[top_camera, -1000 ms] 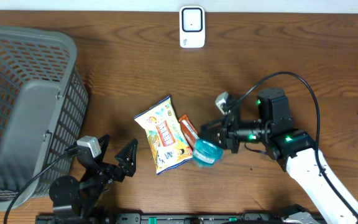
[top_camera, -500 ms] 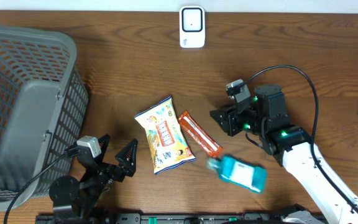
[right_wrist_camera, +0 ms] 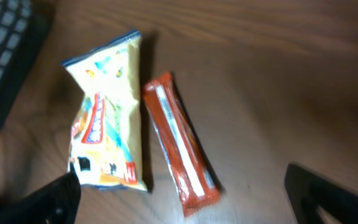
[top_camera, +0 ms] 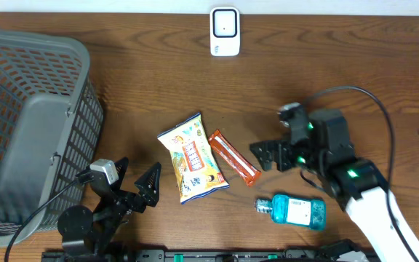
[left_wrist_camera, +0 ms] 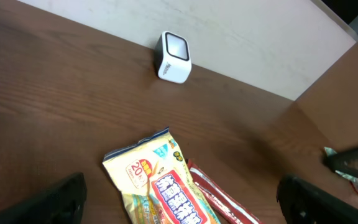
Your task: Scan the item barcode
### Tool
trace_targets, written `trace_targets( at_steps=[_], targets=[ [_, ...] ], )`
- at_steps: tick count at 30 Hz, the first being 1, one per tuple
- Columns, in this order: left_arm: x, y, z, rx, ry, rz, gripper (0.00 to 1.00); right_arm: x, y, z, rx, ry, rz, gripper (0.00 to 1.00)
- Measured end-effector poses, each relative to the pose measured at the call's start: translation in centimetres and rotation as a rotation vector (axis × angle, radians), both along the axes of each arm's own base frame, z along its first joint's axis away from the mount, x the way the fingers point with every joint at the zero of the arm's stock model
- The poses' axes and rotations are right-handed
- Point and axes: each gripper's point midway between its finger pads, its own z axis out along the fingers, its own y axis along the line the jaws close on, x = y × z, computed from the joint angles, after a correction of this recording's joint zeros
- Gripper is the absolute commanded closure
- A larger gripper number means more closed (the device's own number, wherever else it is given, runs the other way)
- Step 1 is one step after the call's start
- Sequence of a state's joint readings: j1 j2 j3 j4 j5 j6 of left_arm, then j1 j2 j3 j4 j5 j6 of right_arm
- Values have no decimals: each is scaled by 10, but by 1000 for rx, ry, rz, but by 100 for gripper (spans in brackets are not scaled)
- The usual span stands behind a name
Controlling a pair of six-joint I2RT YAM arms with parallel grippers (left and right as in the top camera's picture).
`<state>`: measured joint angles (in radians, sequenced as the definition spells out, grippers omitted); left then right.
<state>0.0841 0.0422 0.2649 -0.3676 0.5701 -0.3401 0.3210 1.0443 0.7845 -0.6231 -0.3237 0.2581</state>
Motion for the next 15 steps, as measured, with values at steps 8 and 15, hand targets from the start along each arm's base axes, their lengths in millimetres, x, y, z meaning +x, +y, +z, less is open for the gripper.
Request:
trace_targets(
  at_steps=[8,15],
  targets=[
    [0,0,0,0,0,0,2,-69,-39,-40,-68,436,-319,99],
    [0,0,0,0,0,0,2,-96,-61,-67,-149,577,-469,99]
  ],
)
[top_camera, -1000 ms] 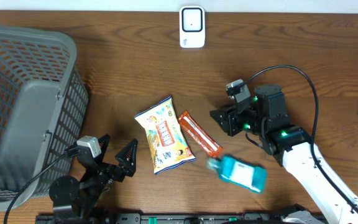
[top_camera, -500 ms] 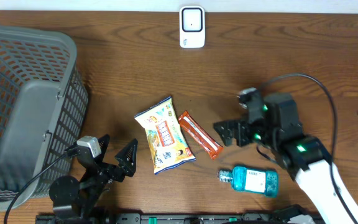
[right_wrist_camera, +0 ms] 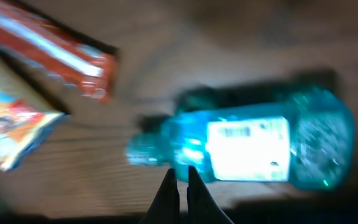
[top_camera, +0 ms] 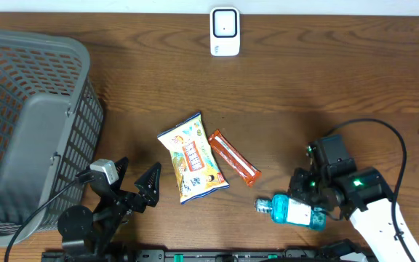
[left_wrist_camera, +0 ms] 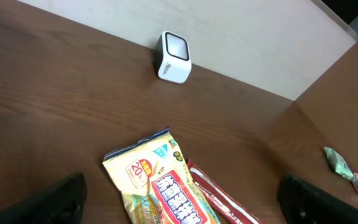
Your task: Scan the item barcode
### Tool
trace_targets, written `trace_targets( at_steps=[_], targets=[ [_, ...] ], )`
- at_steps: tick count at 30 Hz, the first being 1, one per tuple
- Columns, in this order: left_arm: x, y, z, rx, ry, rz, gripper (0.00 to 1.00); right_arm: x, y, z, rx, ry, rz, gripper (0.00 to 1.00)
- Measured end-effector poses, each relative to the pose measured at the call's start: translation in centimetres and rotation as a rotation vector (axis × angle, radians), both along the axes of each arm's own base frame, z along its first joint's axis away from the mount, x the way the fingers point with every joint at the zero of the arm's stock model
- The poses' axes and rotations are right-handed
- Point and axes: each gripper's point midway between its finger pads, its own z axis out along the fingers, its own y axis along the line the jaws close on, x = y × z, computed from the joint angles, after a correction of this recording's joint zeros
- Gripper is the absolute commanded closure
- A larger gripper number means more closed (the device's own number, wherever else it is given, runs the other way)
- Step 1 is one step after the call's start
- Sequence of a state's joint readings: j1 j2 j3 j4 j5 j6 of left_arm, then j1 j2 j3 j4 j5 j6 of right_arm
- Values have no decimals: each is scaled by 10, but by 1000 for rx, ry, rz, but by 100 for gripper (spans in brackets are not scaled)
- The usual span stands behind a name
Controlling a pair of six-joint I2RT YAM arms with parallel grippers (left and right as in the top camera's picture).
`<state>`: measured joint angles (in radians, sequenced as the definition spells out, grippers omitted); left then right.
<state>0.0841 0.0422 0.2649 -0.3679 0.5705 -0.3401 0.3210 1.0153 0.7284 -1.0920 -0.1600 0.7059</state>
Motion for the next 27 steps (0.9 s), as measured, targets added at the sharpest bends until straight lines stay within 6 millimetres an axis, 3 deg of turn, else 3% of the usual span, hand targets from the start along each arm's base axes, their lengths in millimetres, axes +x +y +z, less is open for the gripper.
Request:
trace_targets(
  at_steps=[6,11,16,22,27],
  targets=[
    [0,0,0,0,0,0,2,-32,-8,-33,-41,139,-104,99],
    [0,0,0,0,0,0,2,-55,-5,-43,-47,233,-164,98],
    [0,0,0,0,0,0,2,-62,-2,-44,-55,265,-214,99],
    [0,0,0,0,0,0,2,-81,-14,-72,-124,329,-324,99],
    [0,0,0,0,0,0,2,-76,-10,-84,-105,328,-396,98]
  ],
)
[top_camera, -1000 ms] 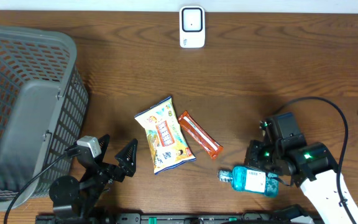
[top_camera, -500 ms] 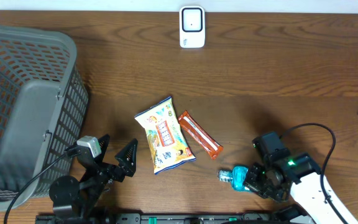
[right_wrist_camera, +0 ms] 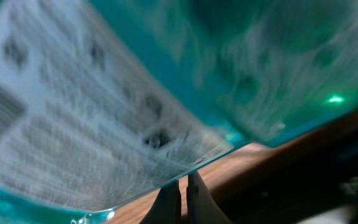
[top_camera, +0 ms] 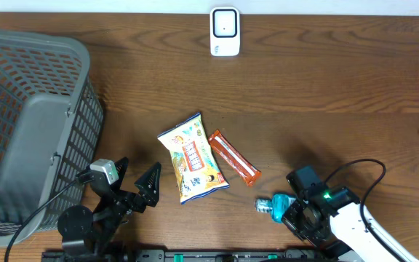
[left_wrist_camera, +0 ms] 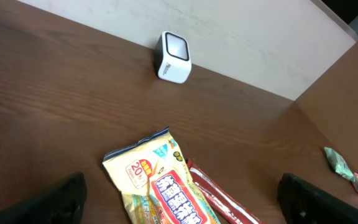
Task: Scan the item barcode
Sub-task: 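Push the bottle leftward toward the orange bar with the right gripper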
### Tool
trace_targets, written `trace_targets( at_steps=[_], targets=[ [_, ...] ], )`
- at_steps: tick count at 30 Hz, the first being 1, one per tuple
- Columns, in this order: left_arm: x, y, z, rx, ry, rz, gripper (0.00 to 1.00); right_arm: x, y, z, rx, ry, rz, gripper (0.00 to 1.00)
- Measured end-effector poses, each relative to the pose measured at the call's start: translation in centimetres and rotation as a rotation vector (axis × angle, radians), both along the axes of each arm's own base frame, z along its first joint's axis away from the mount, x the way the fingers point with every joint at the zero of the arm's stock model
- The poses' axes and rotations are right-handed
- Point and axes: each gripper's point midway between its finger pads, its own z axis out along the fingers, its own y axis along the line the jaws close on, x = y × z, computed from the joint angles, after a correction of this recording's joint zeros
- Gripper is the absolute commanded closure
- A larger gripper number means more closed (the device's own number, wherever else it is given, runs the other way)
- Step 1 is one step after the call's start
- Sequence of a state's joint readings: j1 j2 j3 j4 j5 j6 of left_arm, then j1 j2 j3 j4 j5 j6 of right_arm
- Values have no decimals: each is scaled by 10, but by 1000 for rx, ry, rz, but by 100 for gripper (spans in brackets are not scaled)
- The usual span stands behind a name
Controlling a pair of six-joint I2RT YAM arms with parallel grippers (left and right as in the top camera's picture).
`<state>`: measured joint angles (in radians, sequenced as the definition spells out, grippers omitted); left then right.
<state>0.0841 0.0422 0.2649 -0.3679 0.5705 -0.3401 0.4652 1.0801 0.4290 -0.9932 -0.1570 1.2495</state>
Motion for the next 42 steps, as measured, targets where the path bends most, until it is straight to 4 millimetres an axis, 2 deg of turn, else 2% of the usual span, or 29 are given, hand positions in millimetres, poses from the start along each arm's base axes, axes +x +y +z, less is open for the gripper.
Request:
trace_targets(
  at_steps=[4,8,17,20,22,26,28,32,34,36,38,42],
  targets=[
    [0,0,0,0,0,0,2,27,12,-1,46,-106,-25,98],
    [0,0,0,0,0,0,2,53,14,-3,29,-211,-40,99],
    [0,0,0,0,0,0,2,140,43,-2,105,-519,-42,99],
    [0,0,0,0,0,0,2,158,51,4,126,-595,10,96],
    [0,0,0,0,0,0,2,159,53,7,122,-598,59,94],
    [0,0,0,0,0,0,2,149,53,24,90,-509,168,94],
    [0,0,0,0,0,0,2,142,48,44,63,-458,213,99],
    [0,0,0,0,0,1,2,132,31,78,-1,-428,227,99],
    [0,0,0,0,1,0,2,127,15,88,-60,-424,197,99],
    [0,0,0,0,1,0,2,116,-11,90,-159,-390,126,98],
    [0,0,0,0,0,0,2,105,-41,89,-288,-348,10,98],
    [0,0,0,0,1,0,2,103,-74,81,-418,-348,-176,99]
  ],
)
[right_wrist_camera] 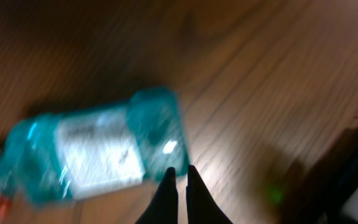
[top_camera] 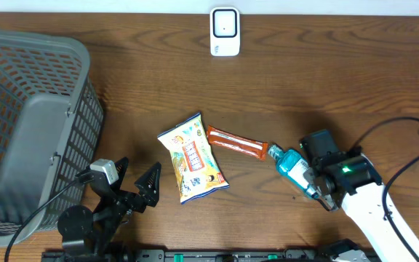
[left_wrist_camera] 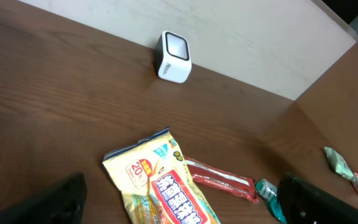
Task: Scan the item barcode
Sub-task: 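Push the bottle leftward toward the orange bar with the right gripper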
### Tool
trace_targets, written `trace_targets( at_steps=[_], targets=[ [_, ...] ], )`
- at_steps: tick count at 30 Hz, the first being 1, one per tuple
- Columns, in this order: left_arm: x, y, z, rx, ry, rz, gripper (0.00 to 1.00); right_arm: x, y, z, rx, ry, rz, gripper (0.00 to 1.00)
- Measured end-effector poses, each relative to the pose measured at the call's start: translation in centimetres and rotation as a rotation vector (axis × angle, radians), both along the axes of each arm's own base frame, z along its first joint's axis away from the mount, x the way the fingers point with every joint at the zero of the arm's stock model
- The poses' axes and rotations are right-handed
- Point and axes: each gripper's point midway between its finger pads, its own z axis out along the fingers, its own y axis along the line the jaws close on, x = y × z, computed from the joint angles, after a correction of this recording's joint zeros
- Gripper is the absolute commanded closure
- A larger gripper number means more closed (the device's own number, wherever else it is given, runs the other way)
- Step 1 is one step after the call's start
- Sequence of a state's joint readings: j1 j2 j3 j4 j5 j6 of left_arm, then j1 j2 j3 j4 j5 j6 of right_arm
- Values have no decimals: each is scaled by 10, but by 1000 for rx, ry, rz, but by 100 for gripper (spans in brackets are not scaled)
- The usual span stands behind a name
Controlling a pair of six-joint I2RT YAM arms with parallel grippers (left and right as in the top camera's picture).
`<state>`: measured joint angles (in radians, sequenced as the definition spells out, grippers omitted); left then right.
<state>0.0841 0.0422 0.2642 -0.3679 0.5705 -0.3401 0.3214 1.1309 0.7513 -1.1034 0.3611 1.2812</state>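
Note:
The teal bottle [top_camera: 291,161] lies slanted right of centre, its cap against the end of the red bar [top_camera: 236,143]. In the right wrist view the bottle [right_wrist_camera: 98,152] shows its white label. My right gripper [right_wrist_camera: 179,171] is shut with nothing between its fingers, tips at the bottle's bottom end. The white scanner [top_camera: 225,31] stands at the far edge, also in the left wrist view as scanner [left_wrist_camera: 173,57]. My left gripper [left_wrist_camera: 182,190] is open near the front edge, apart from everything.
A grey mesh basket [top_camera: 28,124] fills the left side. A yellow snack bag [top_camera: 193,156] lies left of the red bar. A green packet sits at the right edge. The right arm's cable [top_camera: 406,127] arcs over the table.
The bottle has gone from the front edge to farther back and has turned, its cap now touching the red bar. The bar has swung to nearly level. My right gripper stays shut.
My right gripper was open right of the red bar. Then it was shut above the bottle, which lay level near the front edge. Then it sat low, pressed close to the bottle. Now bottle and bar lie shifted and turned. The left arm has stayed still.

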Motion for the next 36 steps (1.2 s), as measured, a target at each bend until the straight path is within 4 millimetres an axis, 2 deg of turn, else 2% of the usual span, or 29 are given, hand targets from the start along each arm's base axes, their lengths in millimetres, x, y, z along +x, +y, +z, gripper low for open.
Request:
trace_targets(
  at_steps=[6,10,13,16,21,28,32,36],
  targets=[
    [0,0,0,0,0,0,2,-6,-27,-32,-62,25,-161,98],
    [0,0,0,0,0,0,2,1,-29,-45,-62,38,-161,99],
    [0,0,0,0,0,0,2,25,-20,-54,-31,0,-83,99],
    [0,0,0,0,0,0,2,48,-2,-62,49,-37,20,99],
    [0,0,0,0,0,0,2,53,30,-76,200,9,169,99],
    [0,0,0,0,0,0,2,59,61,-74,318,-5,308,99],
    [0,0,0,0,-1,0,2,43,62,-65,328,81,329,99],
    [0,0,0,0,0,0,2,26,56,-39,311,131,324,99]
  ],
)
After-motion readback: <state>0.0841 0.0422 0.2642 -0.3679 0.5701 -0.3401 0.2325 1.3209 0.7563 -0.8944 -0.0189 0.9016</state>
